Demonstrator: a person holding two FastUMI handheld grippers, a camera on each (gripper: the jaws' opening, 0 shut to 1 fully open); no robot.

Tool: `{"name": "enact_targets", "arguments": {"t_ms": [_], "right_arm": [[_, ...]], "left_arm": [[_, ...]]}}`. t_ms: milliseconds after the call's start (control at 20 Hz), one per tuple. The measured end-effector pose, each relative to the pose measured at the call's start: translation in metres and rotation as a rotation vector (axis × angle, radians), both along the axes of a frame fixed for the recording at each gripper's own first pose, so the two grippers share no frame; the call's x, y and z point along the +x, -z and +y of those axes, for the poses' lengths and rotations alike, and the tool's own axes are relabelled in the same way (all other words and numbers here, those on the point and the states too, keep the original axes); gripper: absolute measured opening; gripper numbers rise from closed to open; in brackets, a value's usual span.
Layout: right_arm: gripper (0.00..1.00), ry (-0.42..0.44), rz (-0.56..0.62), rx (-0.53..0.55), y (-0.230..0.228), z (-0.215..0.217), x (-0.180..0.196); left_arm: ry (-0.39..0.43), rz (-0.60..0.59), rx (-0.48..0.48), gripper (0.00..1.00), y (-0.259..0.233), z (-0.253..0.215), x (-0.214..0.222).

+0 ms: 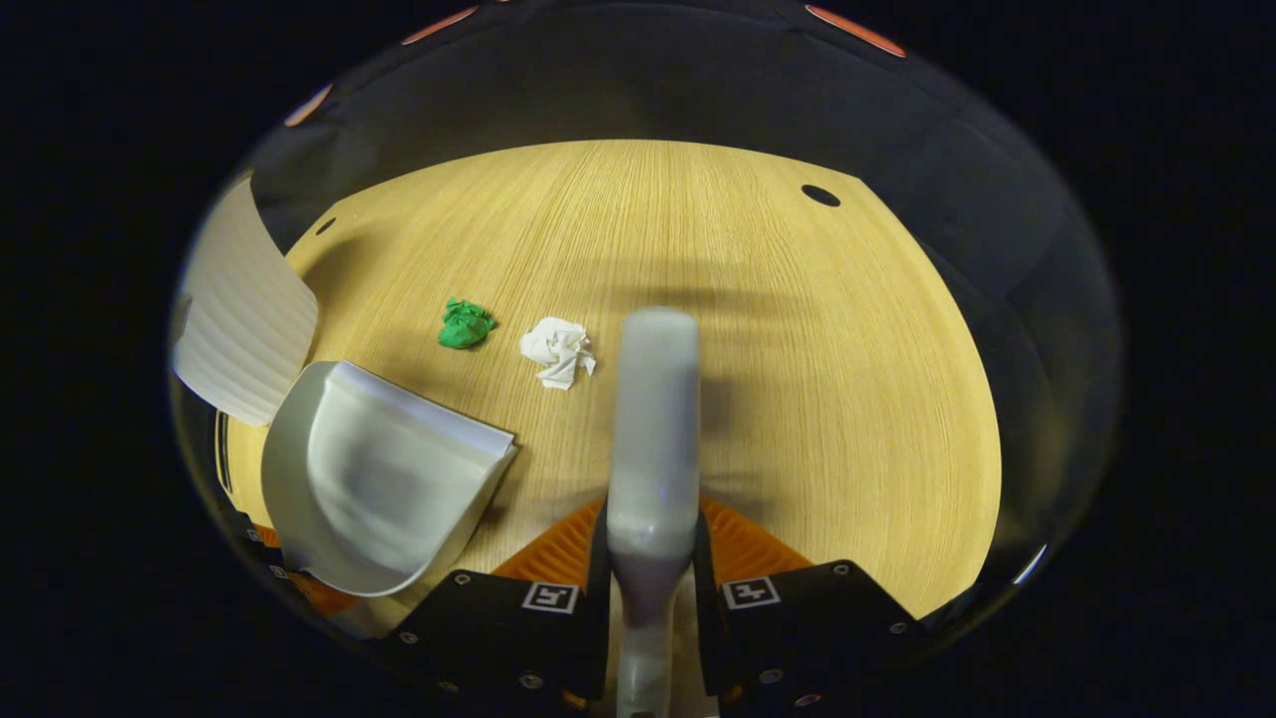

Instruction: Pick up the small broom and dustpan from the desktop, sweep the trash into the dustpan with the broom, and then empty the trash into the garbage bin.

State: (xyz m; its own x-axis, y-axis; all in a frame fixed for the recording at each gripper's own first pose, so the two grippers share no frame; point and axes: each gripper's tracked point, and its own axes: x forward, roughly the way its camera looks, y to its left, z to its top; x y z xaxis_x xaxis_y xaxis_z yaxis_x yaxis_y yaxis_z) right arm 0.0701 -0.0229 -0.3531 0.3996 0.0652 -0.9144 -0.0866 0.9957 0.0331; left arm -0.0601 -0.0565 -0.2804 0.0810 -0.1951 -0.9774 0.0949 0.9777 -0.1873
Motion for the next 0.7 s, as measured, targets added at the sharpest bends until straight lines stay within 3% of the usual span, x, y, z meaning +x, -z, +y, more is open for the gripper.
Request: {"name": "enact_targets", "arguments": {"t_ms": [50, 100, 150, 500, 700], "right_arm": [[0.43, -0.005, 0.009, 0.015, -0.001, -0.003, 0.002], [0.33, -0.013, 0.010, 0.032, -0.004, -0.005, 0.007], [0.31, -0.034, 0.015, 0.043, -0.007, -0.007, 0.011], [0.30, -0.250, -0.029, -0.053, -0.025, -0.022, 0.085], [0.30, -0.375, 0.042, -0.041, -0.004, -0.004, 0.093]], "left_arm": [[0.028, -0.008, 0.000, 0.30, -0.002, 0.003, 0.003], [0.064, -0.018, -0.001, 0.30, -0.007, 0.006, 0.006], [0.103, -0.032, -0.003, 0.30, -0.011, 0.009, 0.011], [0.303, -0.022, -0.023, 0.30, -0.015, 0.021, 0.044], [0.381, 0.002, -0.021, 0.30, -0.016, 0.024, 0.048]]}}
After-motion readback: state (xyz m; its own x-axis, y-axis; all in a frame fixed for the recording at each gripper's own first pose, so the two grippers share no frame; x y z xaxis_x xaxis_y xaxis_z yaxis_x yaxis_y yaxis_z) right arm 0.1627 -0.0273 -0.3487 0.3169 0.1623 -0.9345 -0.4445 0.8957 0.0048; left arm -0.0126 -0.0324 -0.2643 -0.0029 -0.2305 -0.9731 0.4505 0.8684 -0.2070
